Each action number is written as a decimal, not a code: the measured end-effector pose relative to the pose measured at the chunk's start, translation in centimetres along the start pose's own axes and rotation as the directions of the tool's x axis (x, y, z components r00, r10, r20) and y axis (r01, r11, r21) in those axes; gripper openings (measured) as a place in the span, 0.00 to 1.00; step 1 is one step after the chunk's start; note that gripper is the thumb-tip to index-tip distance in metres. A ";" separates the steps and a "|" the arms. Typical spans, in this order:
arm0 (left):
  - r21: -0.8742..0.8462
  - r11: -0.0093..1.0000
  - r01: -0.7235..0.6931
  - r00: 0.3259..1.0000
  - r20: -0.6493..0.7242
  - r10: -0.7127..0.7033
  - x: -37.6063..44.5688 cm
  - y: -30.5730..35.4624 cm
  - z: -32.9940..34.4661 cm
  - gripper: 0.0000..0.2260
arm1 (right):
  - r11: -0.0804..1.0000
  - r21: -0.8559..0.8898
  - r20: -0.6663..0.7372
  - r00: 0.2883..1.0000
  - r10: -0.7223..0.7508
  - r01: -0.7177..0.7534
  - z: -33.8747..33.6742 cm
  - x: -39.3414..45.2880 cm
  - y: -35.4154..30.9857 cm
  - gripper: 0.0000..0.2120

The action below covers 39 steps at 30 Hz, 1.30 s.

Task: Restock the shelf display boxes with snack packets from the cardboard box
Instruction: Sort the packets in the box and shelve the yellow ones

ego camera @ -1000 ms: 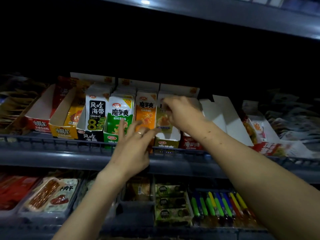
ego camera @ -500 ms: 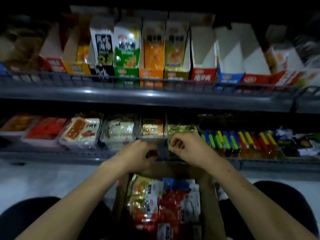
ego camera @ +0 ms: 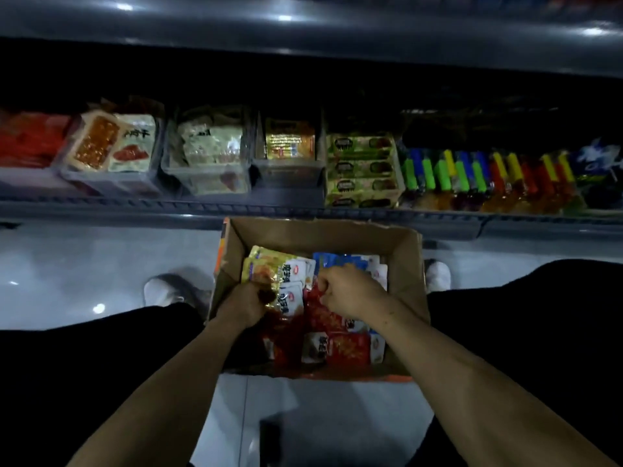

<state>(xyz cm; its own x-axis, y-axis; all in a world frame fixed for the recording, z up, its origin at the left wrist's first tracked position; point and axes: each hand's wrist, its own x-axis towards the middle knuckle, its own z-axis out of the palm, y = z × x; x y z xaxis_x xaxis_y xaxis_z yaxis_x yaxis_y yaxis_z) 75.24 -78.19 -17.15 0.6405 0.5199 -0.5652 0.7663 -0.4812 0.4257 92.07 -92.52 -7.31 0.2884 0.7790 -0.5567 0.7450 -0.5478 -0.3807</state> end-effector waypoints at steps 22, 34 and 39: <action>-0.780 0.614 0.124 0.991 0.069 -0.112 3.0 1.4 -0.6 0.07 | 0.725 0.627 -0.049 0.914 0.402 -0.285 2.9 2.8 3.1 0.24; -0.035 0.999 0.014 0.977 -0.212 -0.021 4.5 -1.0 2.4 0.17 | 0.842 0.457 -0.281 0.851 0.443 -0.288 3.4 1.7 4.2 0.05; 0.387 0.922 -0.007 0.981 -0.178 0.082 4.7 -2.1 5.1 0.23 | 0.801 0.523 -0.293 0.822 0.489 -0.290 3.7 0.5 5.1 0.04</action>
<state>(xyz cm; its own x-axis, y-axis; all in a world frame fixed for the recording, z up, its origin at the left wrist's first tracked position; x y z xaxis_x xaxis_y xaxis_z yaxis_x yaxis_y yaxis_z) 76.38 -78.34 -24.34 0.6999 0.5961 -0.3935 0.6826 -0.7205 0.1227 93.84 -96.05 -12.27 0.7772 0.4617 -0.4275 0.1984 -0.8246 -0.5298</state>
